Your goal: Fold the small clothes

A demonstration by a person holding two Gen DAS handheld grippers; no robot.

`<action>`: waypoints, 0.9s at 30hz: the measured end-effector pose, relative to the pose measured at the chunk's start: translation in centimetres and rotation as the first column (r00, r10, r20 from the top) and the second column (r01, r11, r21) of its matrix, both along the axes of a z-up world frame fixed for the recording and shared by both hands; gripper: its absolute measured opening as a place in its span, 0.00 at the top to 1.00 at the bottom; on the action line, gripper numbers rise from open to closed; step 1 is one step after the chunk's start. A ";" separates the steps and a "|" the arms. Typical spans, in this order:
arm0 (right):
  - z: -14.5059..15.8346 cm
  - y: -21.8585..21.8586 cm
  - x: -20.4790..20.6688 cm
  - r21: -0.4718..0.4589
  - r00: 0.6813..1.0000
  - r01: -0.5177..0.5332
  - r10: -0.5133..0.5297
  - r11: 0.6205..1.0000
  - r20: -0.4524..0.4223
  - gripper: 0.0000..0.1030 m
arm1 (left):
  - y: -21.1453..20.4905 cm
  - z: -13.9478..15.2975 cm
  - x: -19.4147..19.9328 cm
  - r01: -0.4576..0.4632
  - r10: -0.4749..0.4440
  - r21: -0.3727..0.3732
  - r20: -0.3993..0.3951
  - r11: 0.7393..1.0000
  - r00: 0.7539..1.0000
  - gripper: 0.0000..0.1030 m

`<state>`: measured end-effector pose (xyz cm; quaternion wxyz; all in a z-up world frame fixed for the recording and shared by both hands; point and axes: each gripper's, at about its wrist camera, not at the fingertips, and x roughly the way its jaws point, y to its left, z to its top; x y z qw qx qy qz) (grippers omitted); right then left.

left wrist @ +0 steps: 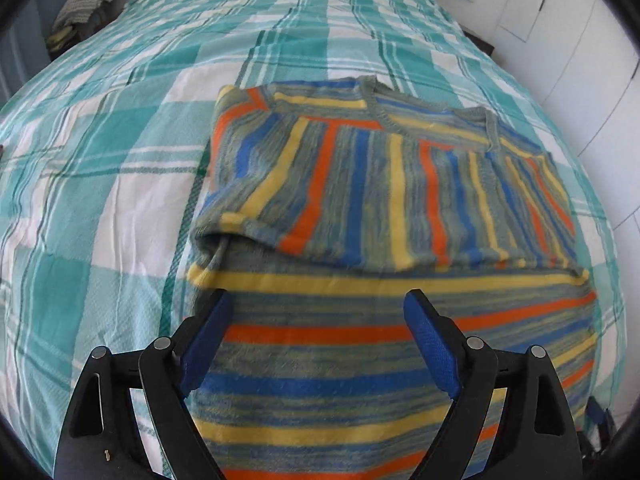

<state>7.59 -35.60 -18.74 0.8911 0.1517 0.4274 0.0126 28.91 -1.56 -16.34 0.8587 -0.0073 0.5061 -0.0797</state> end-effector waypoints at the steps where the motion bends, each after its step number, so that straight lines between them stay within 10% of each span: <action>1: 0.0 0.3 0.1 -0.021 1.000 -0.010 0.010 1.000 -0.002 0.11 | 1.0 -0.7 -1.6 0.006 -0.006 0.014 0.003 1.000 1.000 0.14; 10: 0.3 1.3 -1.4 -0.136 0.992 -0.104 0.094 0.985 -0.078 0.11 | 9.3 -1.4 -17.7 -0.006 0.003 0.067 0.053 0.998 0.999 0.04; 16: 2.3 0.5 -5.6 0.009 0.976 -0.159 0.159 0.987 -0.147 0.11 | 11.9 -1.3 -21.9 0.001 -0.016 -0.221 -0.067 0.975 0.998 0.07; 19: 2.3 0.6 -7.0 0.152 0.965 -0.185 0.209 0.971 -0.158 0.12 | 9.9 -2.9 -22.2 0.083 -0.114 -0.228 -0.124 0.970 0.986 0.48; 23: -0.1 1.5 -7.0 0.256 0.931 -0.195 0.260 0.947 -0.255 0.41 | 8.6 -3.6 -22.0 0.104 -0.141 -0.215 -0.162 0.971 0.977 0.96; 26: -1.5 2.2 -6.7 0.289 0.915 -0.182 0.270 0.940 -0.301 0.94 | 8.5 -2.9 -22.3 0.117 -0.154 -0.211 -0.166 0.970 0.974 0.96; 27: -1.7 2.0 -6.6 0.309 0.913 -0.161 0.261 0.937 -0.314 0.94 | 8.6 -2.4 -22.4 0.123 -0.161 -0.221 -0.163 0.968 0.973 0.97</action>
